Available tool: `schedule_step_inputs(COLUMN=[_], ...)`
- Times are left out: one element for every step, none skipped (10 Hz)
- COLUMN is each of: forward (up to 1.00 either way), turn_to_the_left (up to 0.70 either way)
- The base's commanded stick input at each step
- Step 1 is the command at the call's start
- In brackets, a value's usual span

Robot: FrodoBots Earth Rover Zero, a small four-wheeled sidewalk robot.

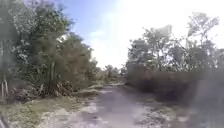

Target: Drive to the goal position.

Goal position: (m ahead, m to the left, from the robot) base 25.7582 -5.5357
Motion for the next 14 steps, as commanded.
schedule_step_inputs(forward=[0.7,0.7,0.7,0.7,0.7,0.7,0.7,0.7,0.7,0.7,0.7,0.7,0.7,0.7], turn_to_the_left=[0.0,0.0,0.0,0.0,0.0,0.0,0.0,0.0,0.0,0.0,0.0,0.0,0.0,0.0])
